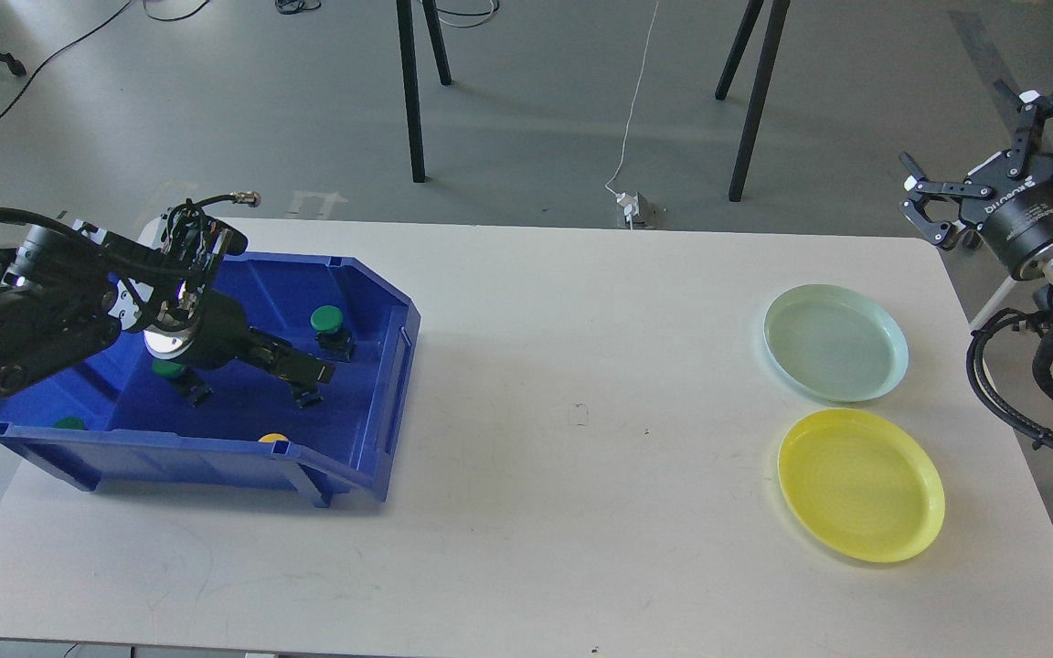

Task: Pass button and place on color plate
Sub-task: 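Lower the left gripper into the blue bin and grasp a yellow-topped button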

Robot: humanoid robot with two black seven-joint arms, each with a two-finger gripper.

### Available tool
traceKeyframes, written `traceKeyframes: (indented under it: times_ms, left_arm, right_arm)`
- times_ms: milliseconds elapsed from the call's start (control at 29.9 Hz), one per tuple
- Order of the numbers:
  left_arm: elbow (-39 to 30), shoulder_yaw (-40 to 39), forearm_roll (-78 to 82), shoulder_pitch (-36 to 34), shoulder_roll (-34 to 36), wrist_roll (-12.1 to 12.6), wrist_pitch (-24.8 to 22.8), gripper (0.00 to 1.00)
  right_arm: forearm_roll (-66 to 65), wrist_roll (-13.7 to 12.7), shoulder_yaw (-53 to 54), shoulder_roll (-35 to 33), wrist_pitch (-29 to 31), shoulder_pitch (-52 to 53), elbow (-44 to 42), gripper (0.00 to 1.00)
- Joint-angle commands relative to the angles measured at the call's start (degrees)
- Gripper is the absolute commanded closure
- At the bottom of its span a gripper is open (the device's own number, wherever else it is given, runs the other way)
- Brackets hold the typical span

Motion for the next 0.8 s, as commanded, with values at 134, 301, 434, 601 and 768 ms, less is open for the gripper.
traceKeyframes:
  times_ms: [134,301,434,601,768]
  left_arm:
    - [1.3,0.0,0.1,0.8,-2.0,0.0,0.0,0.02]
    - [3.2,0.0,0.1,1.6,-2.1,0.0,1.6,0.02]
    - [3.4,0.0,0.0,1.8,-2.1,0.0,2.0,0.02]
    - [3.0,-0.1,-0.3,1.3,-1.9,0.0,1.8,0.03]
    - [2.1,-0.3,-0.3,0.8,-1.3,0.0,1.3,0.03]
  right_arm:
    - [0.0,0.1,0.4,-0.1,0.0,-0.7,1.4,0.01]
    - [0.0,0.1,0.4,-0.1,0.0,-1.2,3.1,0.01]
    - [0.0,0.2,0.4,-0.1,0.0,-1.3,3.1,0.01]
    - [0.0,0.2,0.4,-0.1,0.0,-1.6,3.1,0.01]
    - [0.0,0.2,0.4,-0.1,0.0,-2.0,3.1,0.01]
